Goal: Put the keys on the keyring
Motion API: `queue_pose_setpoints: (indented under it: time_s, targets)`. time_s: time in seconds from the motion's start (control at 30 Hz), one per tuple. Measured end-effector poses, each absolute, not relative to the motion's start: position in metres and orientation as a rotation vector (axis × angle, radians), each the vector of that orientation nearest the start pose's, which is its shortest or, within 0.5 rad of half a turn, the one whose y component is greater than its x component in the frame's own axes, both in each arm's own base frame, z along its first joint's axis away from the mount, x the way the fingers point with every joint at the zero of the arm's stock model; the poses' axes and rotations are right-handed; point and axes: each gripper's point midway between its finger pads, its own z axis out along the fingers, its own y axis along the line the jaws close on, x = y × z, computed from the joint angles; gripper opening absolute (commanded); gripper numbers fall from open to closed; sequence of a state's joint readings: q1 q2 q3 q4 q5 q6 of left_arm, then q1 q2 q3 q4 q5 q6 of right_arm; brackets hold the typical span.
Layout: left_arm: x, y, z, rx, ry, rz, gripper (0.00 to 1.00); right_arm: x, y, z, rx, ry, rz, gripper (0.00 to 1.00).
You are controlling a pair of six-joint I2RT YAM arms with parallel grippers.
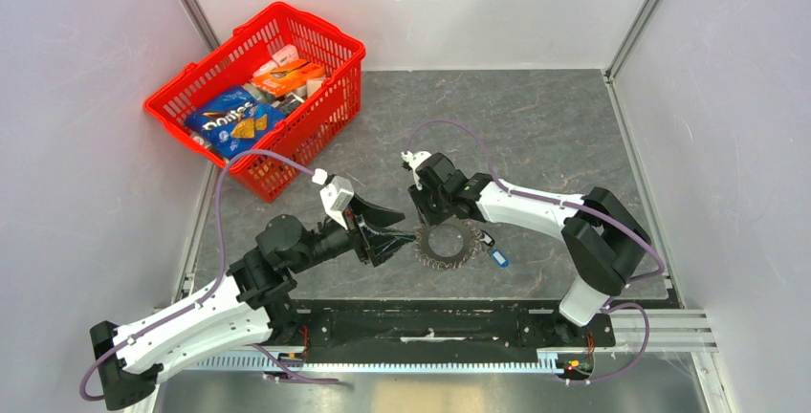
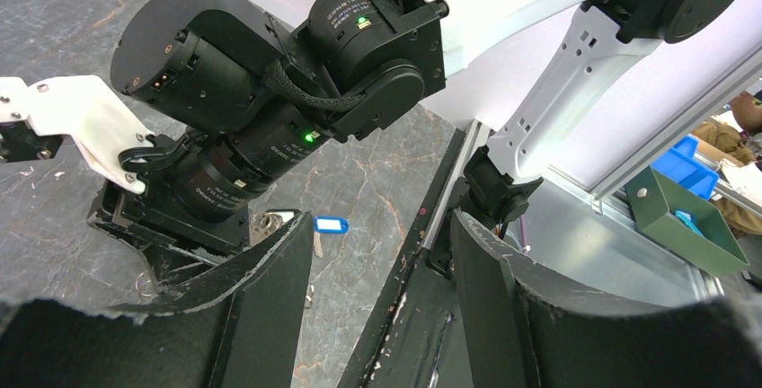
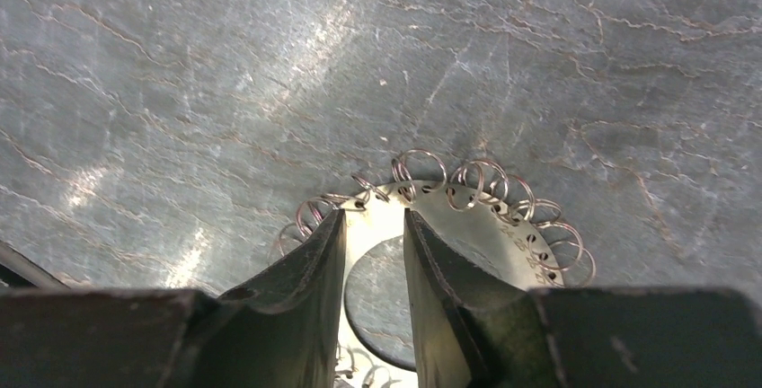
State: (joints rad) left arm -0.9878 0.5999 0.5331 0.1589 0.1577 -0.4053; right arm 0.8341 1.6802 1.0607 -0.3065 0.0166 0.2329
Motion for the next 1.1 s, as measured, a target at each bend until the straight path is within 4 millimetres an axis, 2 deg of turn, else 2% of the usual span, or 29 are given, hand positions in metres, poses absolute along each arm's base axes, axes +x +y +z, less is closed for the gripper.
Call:
queue_pose_setpoints:
  time_s: [0.2, 0.37, 0.53, 0.67, 0.77, 0.93, 1.1]
  targets:
    - [0.127, -0.272, 0.291, 0.593, 1.492, -1.226, 0.64, 0.257, 0.290, 0.054, -0.877, 2.437, 0.360, 0.40]
    - [0.126, -0.272, 0.292, 0.592, 1.488, -1.228, 0.64, 0.252, 0.291, 0.053, -1.052, 2.382, 0.375, 0.42]
    - [0.125, -0.270, 0.292, 0.591, 1.483, -1.231, 0.63, 0.249, 0.297, 0.065, -1.239, 2.259, 0.425, 0.43]
    - [0.122, -0.264, 0.298, 0.582, 1.462, -1.234, 0.62, 0.255, 0.306, 0.079, -1.373, 2.150, 0.436, 0.43]
    - [0.123, -0.251, 0.305, 0.534, 1.446, -1.211, 0.61, 0.264, 0.312, 0.087, -1.458, 2.068, 0.452, 0.42]
    - [0.134, -0.218, 0.319, 0.376, 1.414, -1.124, 0.60, 0.265, 0.303, 0.076, -1.596, 2.016, 0.499, 0.43]
    - [0.152, -0.184, 0.313, 0.209, 1.446, -0.993, 0.63, 0.257, 0.294, 0.066, -1.724, 1.982, 0.581, 0.43]
